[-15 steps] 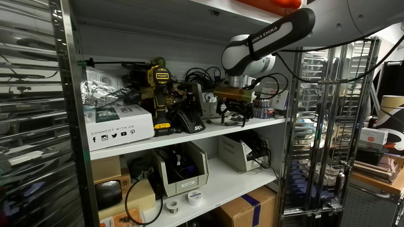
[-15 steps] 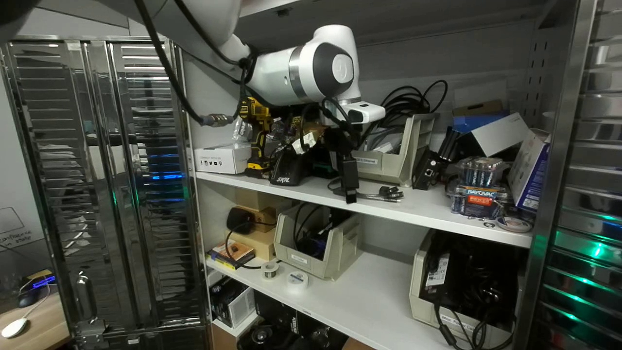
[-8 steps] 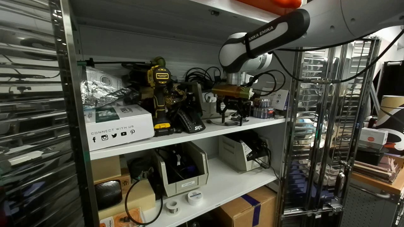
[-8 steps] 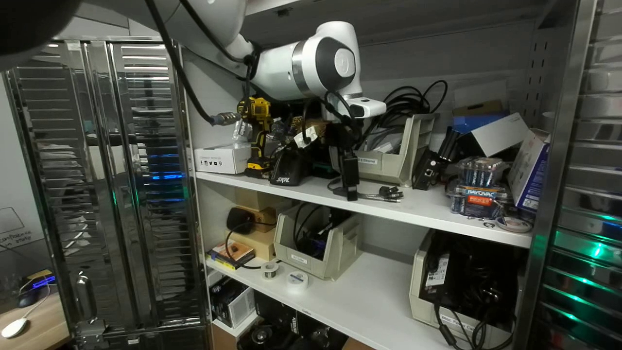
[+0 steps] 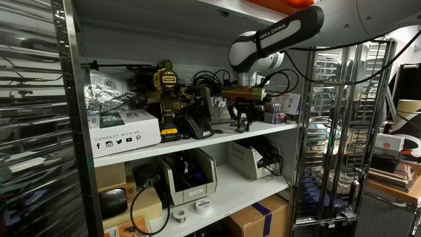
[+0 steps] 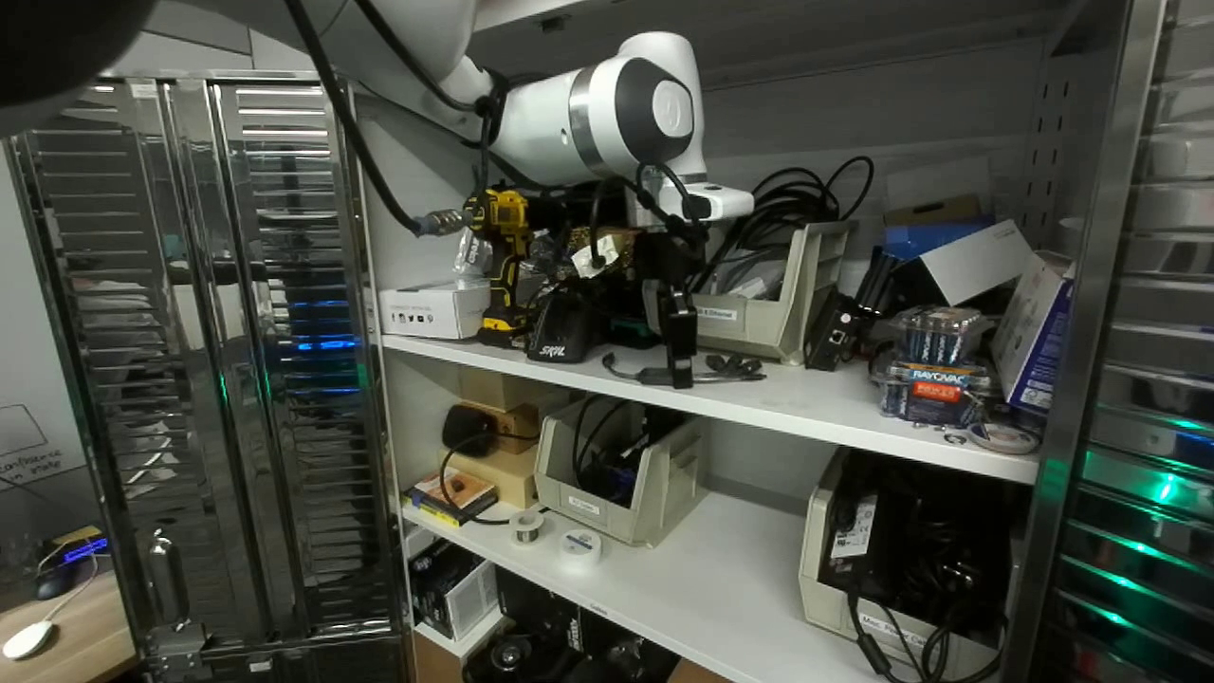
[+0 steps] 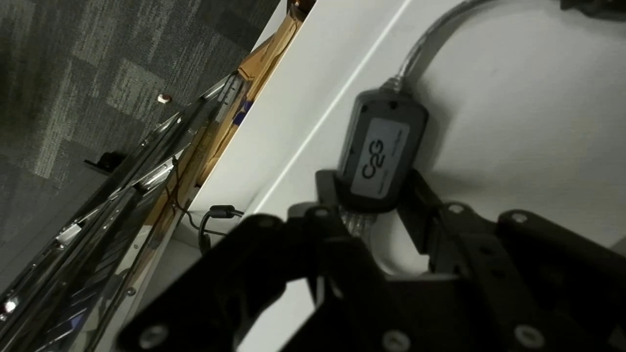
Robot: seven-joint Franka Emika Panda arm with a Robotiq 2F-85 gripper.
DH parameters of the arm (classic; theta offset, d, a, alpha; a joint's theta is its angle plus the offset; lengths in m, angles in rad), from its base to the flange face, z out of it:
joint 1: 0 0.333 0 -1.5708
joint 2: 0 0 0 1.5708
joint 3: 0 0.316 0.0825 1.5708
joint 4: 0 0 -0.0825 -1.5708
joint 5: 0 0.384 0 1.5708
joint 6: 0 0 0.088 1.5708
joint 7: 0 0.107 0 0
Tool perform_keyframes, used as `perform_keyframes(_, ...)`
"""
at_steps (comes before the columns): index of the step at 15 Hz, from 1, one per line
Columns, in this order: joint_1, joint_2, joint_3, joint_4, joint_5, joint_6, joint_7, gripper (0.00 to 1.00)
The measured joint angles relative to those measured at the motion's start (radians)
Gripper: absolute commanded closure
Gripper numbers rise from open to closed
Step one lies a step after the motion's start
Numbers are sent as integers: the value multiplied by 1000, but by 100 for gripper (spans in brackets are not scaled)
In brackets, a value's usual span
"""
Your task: Put the grey cable inside the tool box
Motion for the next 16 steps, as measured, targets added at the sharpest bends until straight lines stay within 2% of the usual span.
perform_keyframes(5,10,-24,0,-38,-45,14,-32,78)
perform_keyframes(10,9,-159,-9,-221,-117,78,-47,78)
perform_keyframes(13,4,-267,-16,-343,-151,183,-40,78)
perform_keyframes(16,-7,-343,-18,-431,-176,350,-17,78)
